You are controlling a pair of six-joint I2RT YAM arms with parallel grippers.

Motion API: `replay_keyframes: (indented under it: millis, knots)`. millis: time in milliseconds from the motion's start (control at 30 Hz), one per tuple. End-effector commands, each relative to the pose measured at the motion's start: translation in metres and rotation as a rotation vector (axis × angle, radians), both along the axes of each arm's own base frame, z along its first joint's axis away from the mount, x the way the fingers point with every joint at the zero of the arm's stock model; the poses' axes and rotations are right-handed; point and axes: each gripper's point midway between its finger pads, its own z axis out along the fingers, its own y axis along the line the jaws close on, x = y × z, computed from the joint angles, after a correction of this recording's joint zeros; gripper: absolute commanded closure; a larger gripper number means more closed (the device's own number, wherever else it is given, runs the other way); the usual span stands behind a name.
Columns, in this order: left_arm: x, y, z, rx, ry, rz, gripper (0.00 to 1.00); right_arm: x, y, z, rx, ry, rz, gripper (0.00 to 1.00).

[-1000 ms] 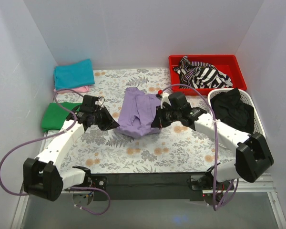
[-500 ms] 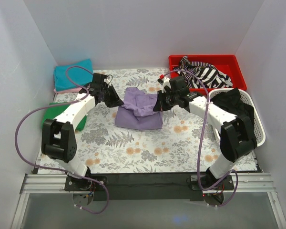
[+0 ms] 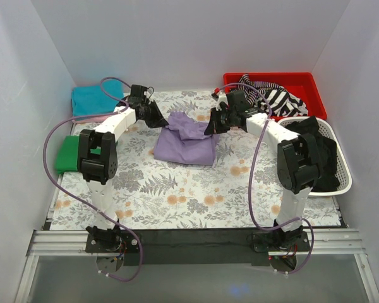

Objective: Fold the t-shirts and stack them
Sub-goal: Fold the tshirt

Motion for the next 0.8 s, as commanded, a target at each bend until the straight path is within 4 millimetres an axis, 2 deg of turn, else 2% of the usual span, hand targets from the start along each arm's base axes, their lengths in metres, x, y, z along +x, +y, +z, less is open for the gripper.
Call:
replay_keyframes:
  millis: [0,133,267,333,367,433,467,500,533,567,600,767]
  knots:
    - [0.026,-0.002,0.034,-0.043,-0.107,-0.017,1.00,0.024,0.001,0.016,0.035,-0.056,0.004,0.99]
    - [0.049,-0.006,0.035,-0.081,-0.125,-0.028,1.00,0.042,-0.006,0.002,0.022,-0.037,-0.025,0.99]
    - [0.065,-0.011,0.036,-0.111,-0.151,-0.045,1.00,0.056,-0.022,-0.008,-0.003,-0.033,-0.074,0.99]
    - [0.066,-0.020,0.036,-0.172,-0.157,-0.100,1.00,0.062,-0.027,-0.015,-0.019,-0.029,-0.096,0.99]
    - [0.072,-0.023,0.030,-0.193,-0.150,-0.108,1.00,0.066,-0.030,-0.015,-0.023,-0.033,-0.104,0.99]
    - [0.075,-0.033,0.035,-0.248,-0.176,-0.154,1.00,0.073,-0.036,-0.022,-0.048,-0.038,-0.128,0.99]
    - [0.079,-0.035,0.028,-0.258,-0.170,-0.155,1.00,0.076,-0.038,-0.024,-0.054,-0.044,-0.132,0.99]
    - [0.083,-0.037,0.030,-0.271,-0.181,-0.164,1.00,0.080,-0.041,-0.029,-0.072,-0.049,-0.143,0.99]
    - [0.085,-0.040,0.028,-0.287,-0.178,-0.181,1.00,0.083,-0.042,-0.030,-0.076,-0.052,-0.146,0.99]
    - [0.090,-0.044,0.038,-0.307,-0.208,-0.204,1.00,0.085,-0.044,-0.030,-0.081,-0.056,-0.150,0.99]
    - [0.093,-0.045,0.029,-0.317,-0.195,-0.208,1.00,0.088,-0.047,-0.033,-0.099,-0.066,-0.164,0.99]
    - [0.112,-0.050,0.037,-0.347,-0.253,-0.231,1.00,0.100,-0.053,-0.033,-0.119,-0.097,-0.193,0.99]
